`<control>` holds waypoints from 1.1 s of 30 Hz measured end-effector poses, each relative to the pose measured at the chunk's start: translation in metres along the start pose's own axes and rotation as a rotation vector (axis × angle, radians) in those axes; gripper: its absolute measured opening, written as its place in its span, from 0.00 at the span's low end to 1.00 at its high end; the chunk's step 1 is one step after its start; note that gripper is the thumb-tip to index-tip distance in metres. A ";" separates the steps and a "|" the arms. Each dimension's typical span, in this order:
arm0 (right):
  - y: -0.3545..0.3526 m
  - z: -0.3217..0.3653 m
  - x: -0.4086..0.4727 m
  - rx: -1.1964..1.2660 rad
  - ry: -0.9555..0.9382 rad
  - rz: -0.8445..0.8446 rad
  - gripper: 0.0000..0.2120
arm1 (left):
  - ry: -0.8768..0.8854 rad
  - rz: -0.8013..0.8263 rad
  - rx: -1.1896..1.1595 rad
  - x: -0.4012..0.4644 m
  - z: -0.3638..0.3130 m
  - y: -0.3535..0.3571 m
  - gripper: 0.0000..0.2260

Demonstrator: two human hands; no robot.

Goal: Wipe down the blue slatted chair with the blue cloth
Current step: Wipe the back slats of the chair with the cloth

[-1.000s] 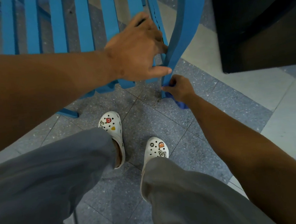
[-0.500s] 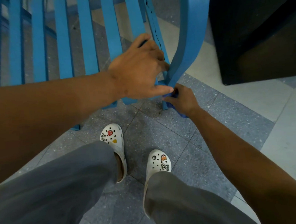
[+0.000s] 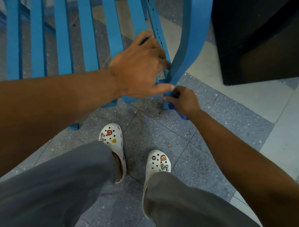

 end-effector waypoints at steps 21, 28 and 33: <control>-0.007 -0.005 0.003 0.171 -0.120 0.086 0.06 | -0.008 -0.013 -0.023 0.000 0.001 0.001 0.34; 0.022 -0.020 0.019 0.060 0.021 0.108 0.24 | -0.034 -0.002 -0.050 0.002 0.003 0.004 0.32; 0.041 -0.034 0.014 0.045 0.208 0.104 0.21 | -0.042 0.021 -0.062 0.005 0.005 0.008 0.34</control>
Point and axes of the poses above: each hand's wrist, its own x-axis towards the middle knuckle, its own y-axis out of the palm, z = x × y, the point moved 5 cm from there along x, towards the middle knuckle, and after that the axes turned 7 degrees about x, right-handed, at the moved point
